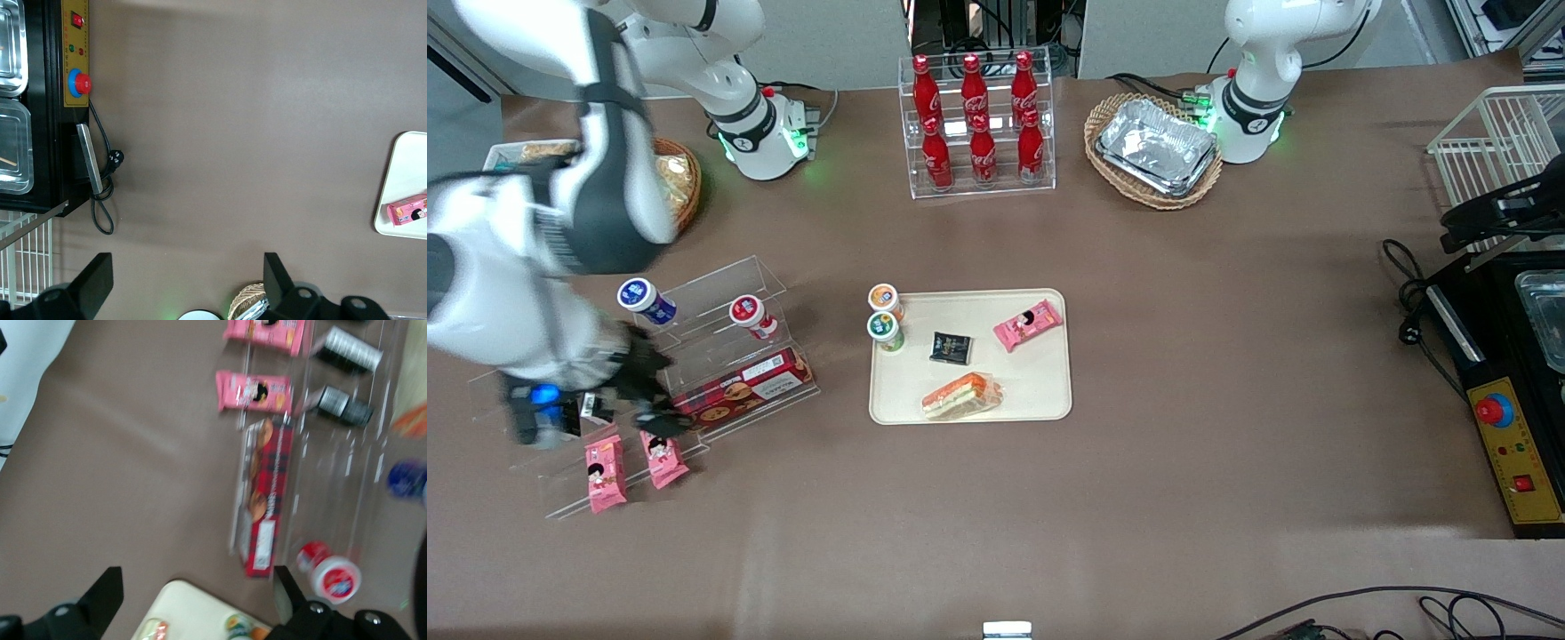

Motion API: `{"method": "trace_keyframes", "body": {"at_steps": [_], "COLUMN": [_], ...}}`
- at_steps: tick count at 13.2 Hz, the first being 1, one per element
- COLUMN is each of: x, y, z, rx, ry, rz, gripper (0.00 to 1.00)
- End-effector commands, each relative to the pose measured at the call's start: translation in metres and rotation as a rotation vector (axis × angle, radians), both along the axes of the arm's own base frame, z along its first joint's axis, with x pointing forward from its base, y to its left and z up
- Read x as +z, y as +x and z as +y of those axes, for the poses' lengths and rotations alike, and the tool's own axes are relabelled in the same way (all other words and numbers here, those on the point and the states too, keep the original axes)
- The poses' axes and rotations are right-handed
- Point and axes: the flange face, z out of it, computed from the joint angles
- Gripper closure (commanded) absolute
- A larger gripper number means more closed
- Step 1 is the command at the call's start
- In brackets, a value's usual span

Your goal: Place sandwich on tray

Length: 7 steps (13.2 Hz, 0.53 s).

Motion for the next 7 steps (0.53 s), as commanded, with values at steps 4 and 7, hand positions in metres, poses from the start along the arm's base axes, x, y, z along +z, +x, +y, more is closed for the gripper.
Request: {"method": "trace_keyframes", "body": {"at_steps": [4, 7], "x": [0.056, 0.065], "y": [-0.036, -0.048], "z": [-0.114, -0.138], "rx": [0.421, 0.602], "ry": [0.049, 0.023], "rz": [-0.018, 0.004], "gripper": [0.0, 0.0]}}
